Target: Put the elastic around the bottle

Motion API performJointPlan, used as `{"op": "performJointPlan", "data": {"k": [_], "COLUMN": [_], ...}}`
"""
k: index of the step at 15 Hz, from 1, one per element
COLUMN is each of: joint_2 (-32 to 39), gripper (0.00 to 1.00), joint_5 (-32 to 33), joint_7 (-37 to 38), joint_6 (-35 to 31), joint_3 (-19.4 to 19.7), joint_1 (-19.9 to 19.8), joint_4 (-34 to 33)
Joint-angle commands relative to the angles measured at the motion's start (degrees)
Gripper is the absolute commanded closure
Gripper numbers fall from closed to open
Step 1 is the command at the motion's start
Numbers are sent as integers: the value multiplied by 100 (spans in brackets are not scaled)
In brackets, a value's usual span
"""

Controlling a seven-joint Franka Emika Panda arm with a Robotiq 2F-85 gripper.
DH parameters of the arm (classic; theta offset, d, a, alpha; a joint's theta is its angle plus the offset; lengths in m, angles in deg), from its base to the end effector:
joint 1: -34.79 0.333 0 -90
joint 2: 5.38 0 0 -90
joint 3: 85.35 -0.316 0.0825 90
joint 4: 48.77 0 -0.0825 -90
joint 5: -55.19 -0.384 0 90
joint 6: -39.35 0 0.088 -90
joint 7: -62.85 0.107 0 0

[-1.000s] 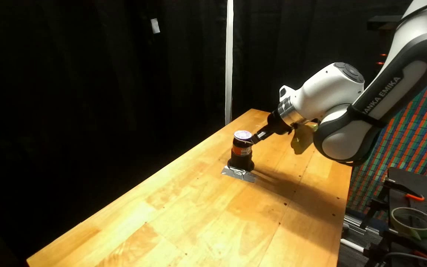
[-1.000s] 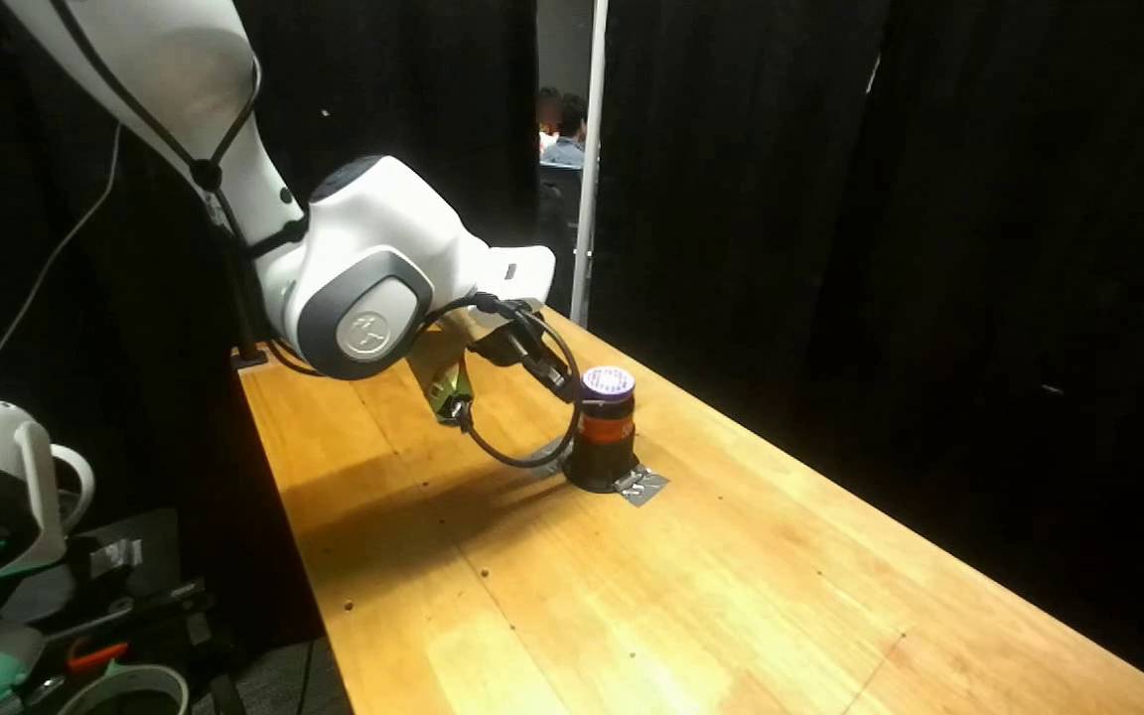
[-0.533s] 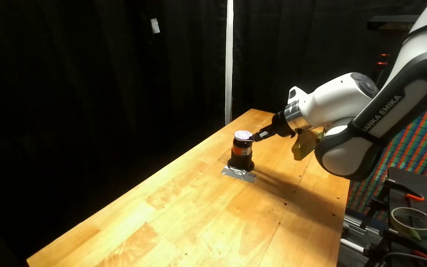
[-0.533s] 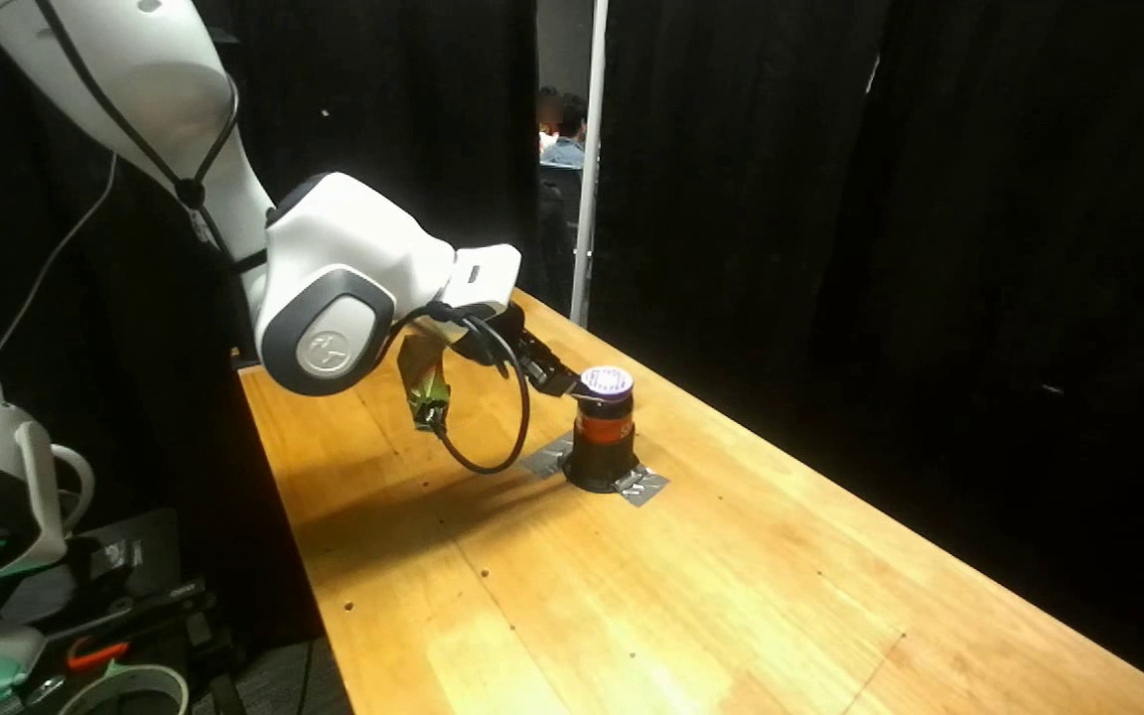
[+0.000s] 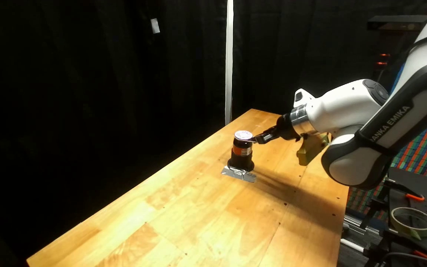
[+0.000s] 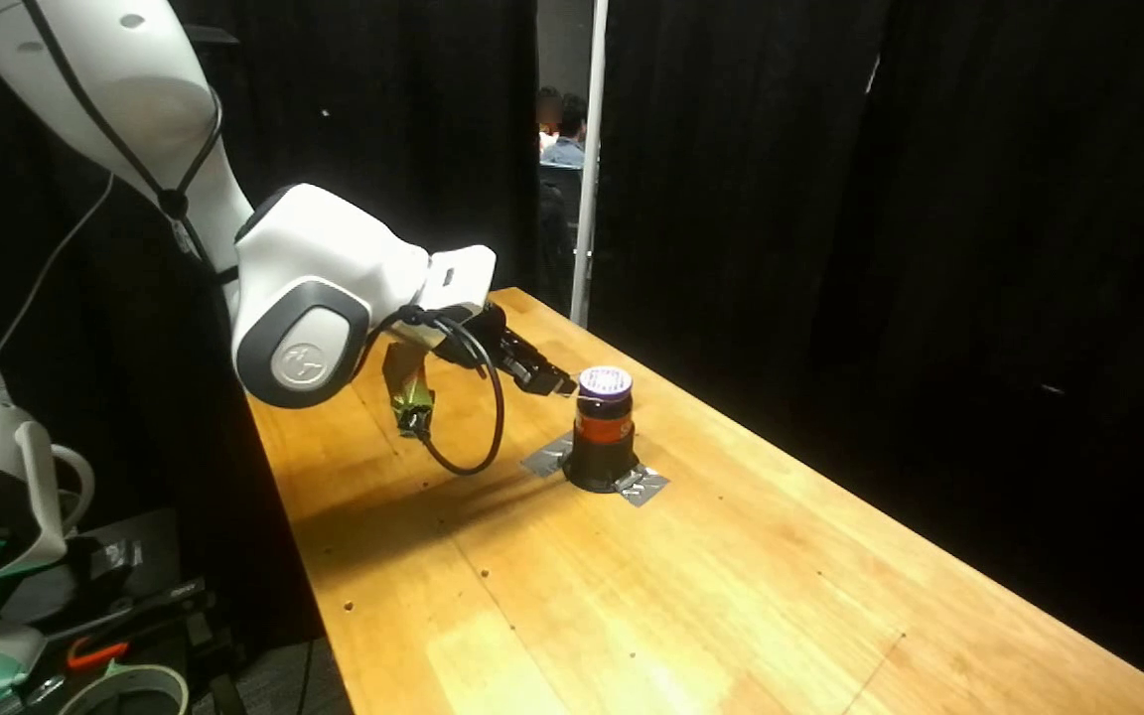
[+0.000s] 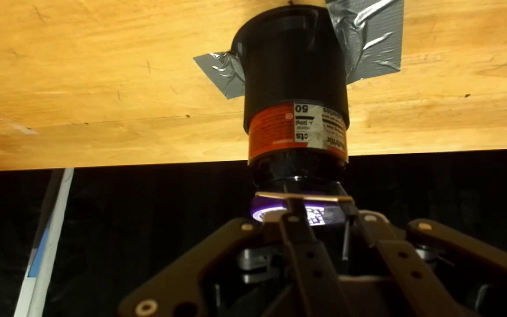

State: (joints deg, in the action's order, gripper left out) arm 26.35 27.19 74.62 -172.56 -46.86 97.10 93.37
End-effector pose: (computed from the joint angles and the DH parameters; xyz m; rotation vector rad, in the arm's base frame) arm 0.4838 0.1458 0.2312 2.7414 -0.1432 1.3418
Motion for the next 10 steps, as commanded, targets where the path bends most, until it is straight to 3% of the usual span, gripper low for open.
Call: {"op": "performJointPlan", "data": {"k": [1,2,3,10], "joint_2": [102,-37,-39,85], "gripper": [78,78,78,78], "joint_5": [-81,-477,-514,-194], "joint_7": [-65,-615,-690,-1240], "joint_6": [-592,-883,-1086,-2592], "joint_3": [54,-556,-725,-2618], "joint_1": [145,-378,-514,-2432], "joint_4": [238,208,243,334]}}
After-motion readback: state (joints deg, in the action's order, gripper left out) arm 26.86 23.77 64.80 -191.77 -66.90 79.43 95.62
